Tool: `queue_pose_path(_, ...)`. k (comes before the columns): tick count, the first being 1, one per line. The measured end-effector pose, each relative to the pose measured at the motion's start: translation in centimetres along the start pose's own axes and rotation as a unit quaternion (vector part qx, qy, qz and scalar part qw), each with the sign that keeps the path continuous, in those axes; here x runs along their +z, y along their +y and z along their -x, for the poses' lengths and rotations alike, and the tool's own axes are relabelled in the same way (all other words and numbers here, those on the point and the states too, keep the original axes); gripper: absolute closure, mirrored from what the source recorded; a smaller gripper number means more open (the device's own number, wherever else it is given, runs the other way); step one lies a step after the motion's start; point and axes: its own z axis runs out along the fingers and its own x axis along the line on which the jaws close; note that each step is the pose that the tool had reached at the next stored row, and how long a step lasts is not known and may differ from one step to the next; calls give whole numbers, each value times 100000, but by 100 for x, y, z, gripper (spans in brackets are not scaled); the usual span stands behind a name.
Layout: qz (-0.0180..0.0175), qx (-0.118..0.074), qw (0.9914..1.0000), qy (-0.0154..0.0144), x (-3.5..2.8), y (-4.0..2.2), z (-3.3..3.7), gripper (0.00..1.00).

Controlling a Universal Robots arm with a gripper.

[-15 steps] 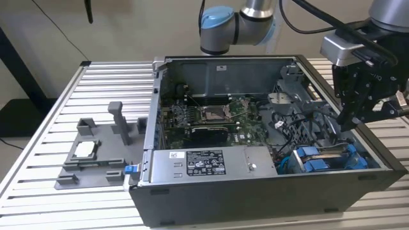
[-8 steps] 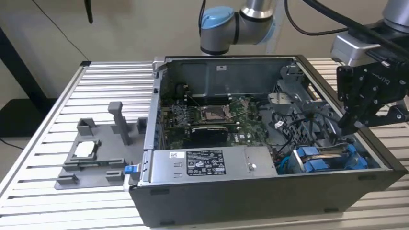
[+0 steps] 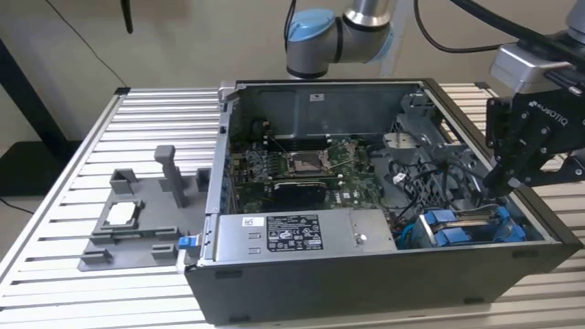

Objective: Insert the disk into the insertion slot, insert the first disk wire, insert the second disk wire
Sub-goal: 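Insert the first disk wire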

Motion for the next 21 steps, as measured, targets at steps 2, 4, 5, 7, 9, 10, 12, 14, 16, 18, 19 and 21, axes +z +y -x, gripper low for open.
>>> queue_pose_path(2, 863, 3, 99996, -88, 3, -24, -8, 81)
queue_pose_path(4, 1078, 1, 99994, -106, 2, -35, -10, 81)
queue_pose_path(5, 1083, 5, 99994, -106, 2, -35, -10, 81)
queue_pose_path(7, 1087, 7, 99994, -113, 3, -35, -11, 81)
queue_pose_path(9, 1139, 6, 99993, -117, 3, -35, -11, 81)
queue_pose_path(10, 1295, -3, 99992, -125, 5, -37, -11, 81)
queue_pose_path(12, 2016, 9, 99980, -151, 13, -38, -12, 81)
queue_pose_path(14, 2526, 6, 99968, -146, 27, -41, -12, 81)
queue_pose_path(16, 2933, 9, 99957, -180, 45, -44, -12, 81)
queue_pose_path(18, 3209, 10, 99948, -198, 66, -49, -22, 81)
queue_pose_path(19, 3356, 11, 99943, -213, 76, -54, -29, 81)
queue_pose_path(21, 3471, 5, 99939, -280, 103, -74, -42, 81)
